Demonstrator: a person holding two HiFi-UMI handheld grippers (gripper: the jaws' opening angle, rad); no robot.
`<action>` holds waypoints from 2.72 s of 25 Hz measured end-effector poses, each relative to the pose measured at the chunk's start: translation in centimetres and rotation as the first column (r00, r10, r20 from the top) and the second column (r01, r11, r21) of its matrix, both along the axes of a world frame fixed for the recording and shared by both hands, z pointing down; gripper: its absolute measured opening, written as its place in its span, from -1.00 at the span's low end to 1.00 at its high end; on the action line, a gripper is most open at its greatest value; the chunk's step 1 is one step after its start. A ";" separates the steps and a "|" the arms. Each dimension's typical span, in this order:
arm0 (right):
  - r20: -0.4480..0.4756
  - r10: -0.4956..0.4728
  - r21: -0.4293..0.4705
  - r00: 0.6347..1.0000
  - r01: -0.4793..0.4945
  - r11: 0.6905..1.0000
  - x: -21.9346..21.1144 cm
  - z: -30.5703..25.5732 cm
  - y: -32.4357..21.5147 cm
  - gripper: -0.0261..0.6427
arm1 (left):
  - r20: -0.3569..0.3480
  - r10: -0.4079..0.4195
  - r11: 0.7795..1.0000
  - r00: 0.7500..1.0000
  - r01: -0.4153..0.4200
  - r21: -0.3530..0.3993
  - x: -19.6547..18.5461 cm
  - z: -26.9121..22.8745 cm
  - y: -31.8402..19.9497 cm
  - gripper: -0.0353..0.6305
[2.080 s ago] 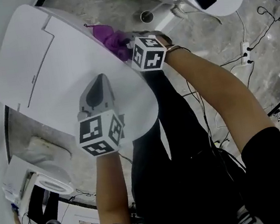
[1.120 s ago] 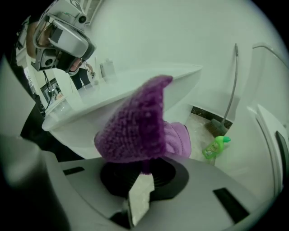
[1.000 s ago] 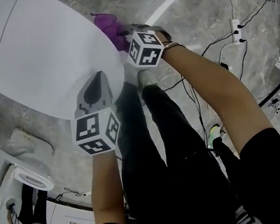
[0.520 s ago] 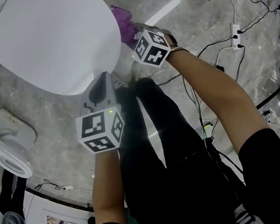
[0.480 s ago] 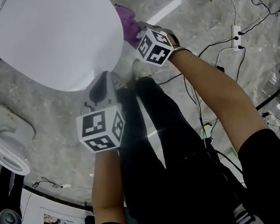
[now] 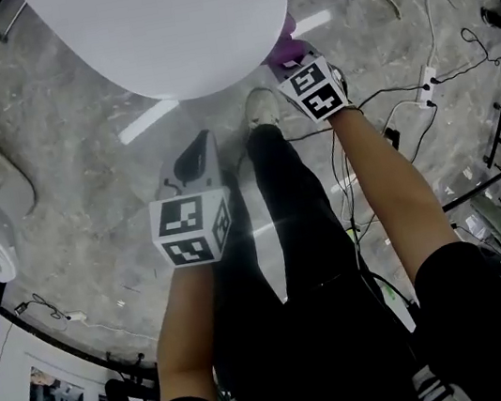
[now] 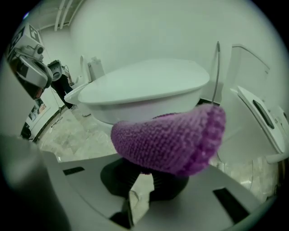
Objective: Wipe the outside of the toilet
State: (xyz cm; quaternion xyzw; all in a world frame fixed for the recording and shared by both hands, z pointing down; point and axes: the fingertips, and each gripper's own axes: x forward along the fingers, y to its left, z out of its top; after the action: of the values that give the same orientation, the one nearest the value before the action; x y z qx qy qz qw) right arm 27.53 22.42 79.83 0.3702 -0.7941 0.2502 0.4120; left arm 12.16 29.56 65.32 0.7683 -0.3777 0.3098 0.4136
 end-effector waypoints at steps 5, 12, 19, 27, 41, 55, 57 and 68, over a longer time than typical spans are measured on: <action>-0.035 0.061 -0.045 0.997 -0.063 0.997 -2.6 0.2 3.1 -0.78 | -0.066 -0.029 0.998 0.997 0.025 -0.055 -3.9 0.9 3.3 -0.88; -0.044 0.131 -0.068 0.990 -0.134 0.989 -7.9 -0.1 4.5 -0.78 | -0.055 -0.062 0.998 0.997 0.061 -0.015 -11.0 0.6 3.2 -0.88; -0.006 0.144 -0.120 0.990 -0.144 0.982 -14.0 -0.7 5.9 -0.78 | -0.009 -0.128 0.992 0.992 0.128 0.011 -17.6 1.3 2.7 -0.88; 0.074 0.140 -0.072 0.987 -0.135 0.988 -23.8 -2.1 4.1 -0.78 | -0.001 -0.192 0.981 0.981 0.192 0.002 -23.1 2.0 3.8 -0.88; 0.158 0.351 -0.003 0.923 -0.355 0.935 -30.0 -2.7 -2.7 -0.78 | 0.016 -0.262 0.964 0.965 0.262 -0.033 -28.0 1.8 0.7 -0.88; 0.163 0.559 -0.126 0.813 -0.545 0.829 -34.3 -1.1 -11.0 -0.78 | 0.053 -0.364 0.928 0.930 0.367 -0.065 -30.5 2.7 -10.2 -0.88; 0.182 0.609 -0.144 0.772 -0.592 0.793 -34.9 -1.4 -12.9 -0.78 | 0.057 -0.392 0.916 0.918 0.395 -0.072 -31.0 2.7 -11.8 -0.88; 0.153 0.796 -0.155 0.585 -0.782 0.604 -36.5 -2.3 -20.6 -0.78 | 0.057 -0.392 0.918 0.918 0.395 -0.045 -35.5 1.5 -20.5 -0.88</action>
State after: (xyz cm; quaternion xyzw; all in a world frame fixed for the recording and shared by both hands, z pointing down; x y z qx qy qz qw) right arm -8.99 1.81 77.52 0.6410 -0.5761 0.4718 0.1862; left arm -23.29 9.05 66.87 0.6575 -0.5253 0.2487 0.4795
